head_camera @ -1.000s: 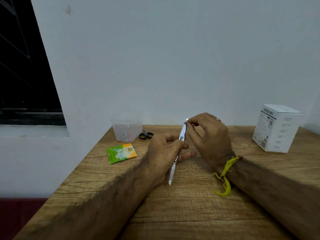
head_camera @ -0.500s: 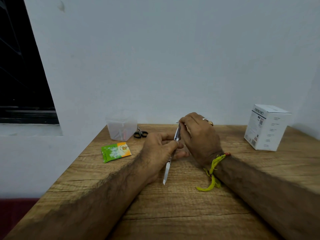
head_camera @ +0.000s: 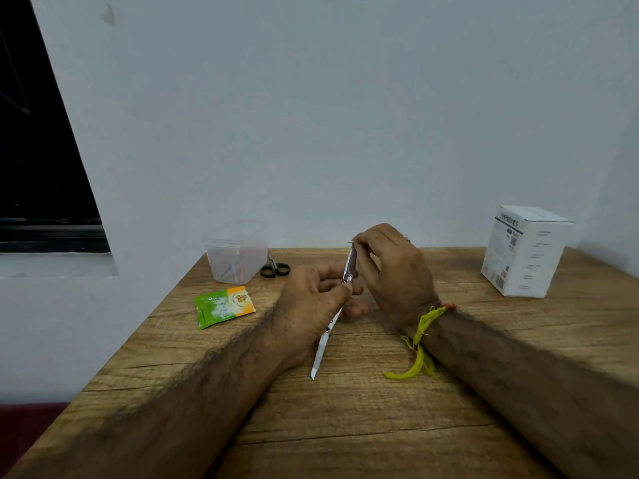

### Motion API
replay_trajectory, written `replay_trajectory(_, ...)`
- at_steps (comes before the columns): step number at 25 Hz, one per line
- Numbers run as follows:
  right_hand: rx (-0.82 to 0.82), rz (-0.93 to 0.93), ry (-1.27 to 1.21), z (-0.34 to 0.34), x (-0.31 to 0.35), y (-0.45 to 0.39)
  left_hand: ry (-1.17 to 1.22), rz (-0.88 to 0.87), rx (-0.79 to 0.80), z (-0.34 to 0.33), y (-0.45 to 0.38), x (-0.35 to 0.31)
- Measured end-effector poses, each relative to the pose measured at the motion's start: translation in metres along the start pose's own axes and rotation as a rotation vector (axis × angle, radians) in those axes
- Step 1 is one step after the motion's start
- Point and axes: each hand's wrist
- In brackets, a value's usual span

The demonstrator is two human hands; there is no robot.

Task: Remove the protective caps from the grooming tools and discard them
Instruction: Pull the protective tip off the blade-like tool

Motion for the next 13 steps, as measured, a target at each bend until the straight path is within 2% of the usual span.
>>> replay_trajectory(4, -0.026, -0.063, -0.059, 0.0008, -0.0036, -0.0022, -0.122, -0.05, 0.026, 0.001, 0.0001, 0.0004)
replay_trajectory(10, -0.063, -0.121, -0.15, 0.0032, -0.0023, -0.0021, -0.13, -0.07, 0.029, 0.0025, -0.0013, 0.0007)
replay_trajectory(13, -0.024, -0.065, -0.112, 0.0019, 0.0, -0.0004, -0.122, -0.085, 0.037, 0.0015, -0.0005, -0.0006)
Point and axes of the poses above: each hand's wrist, its own y-axis away from the middle knuckle, its own z-axis out of the back of the hand, x = y × z, and after that the axes turned 9 degrees about -z, right-handed
